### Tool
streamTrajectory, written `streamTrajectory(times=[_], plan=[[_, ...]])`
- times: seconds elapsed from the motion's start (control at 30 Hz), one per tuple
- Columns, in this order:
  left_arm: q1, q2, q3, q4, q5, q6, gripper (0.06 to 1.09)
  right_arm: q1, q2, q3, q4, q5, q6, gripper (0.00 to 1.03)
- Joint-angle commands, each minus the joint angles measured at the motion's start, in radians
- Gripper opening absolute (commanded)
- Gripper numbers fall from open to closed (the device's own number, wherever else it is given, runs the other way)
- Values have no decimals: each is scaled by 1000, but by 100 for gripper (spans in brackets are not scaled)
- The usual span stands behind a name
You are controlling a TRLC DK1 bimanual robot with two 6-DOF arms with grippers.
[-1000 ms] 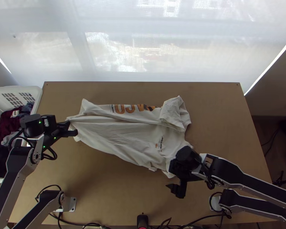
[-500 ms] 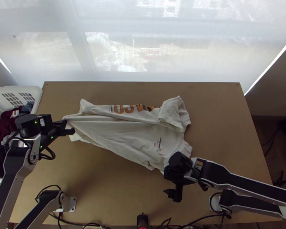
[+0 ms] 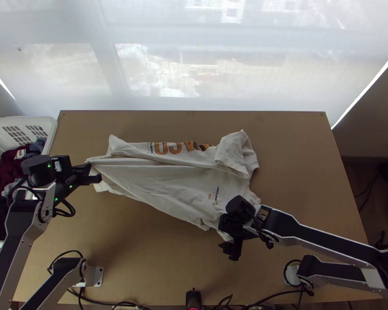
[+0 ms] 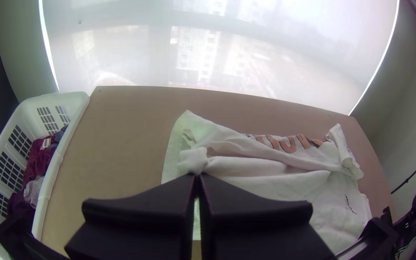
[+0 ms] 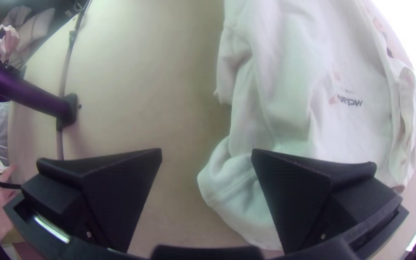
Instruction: Fold the t-shirt
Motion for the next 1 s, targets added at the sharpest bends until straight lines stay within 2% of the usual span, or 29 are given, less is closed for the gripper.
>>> streamTrajectory(times=[0.0,0.07,0.2,0.3,0.43,0.47,0.73,0.97], plan=[[-1,3,2,4,4,0,9,-30,17,-31,15,13,-7,81],[-1,5,2,5,4,0,9,-37,15,-41,15,14,-5,81],[-3,5,4,5,5,0,9,-42,17,-57,18,14,-7,68],[-6,5,5,4,5,0,9,-45,21,-68,32,14,-20,47],[-4,3,5,-1,5,0,9,-62,23,-67,53,16,-25,8],[-4,3,5,-2,5,0,9,-68,21,-64,58,16,-24,2],[-6,-1,5,-10,10,0,9,-136,-44,1,32,21,-14,3],[-6,-10,5,-18,12,0,9,-140,-143,148,-106,22,-8,3]])
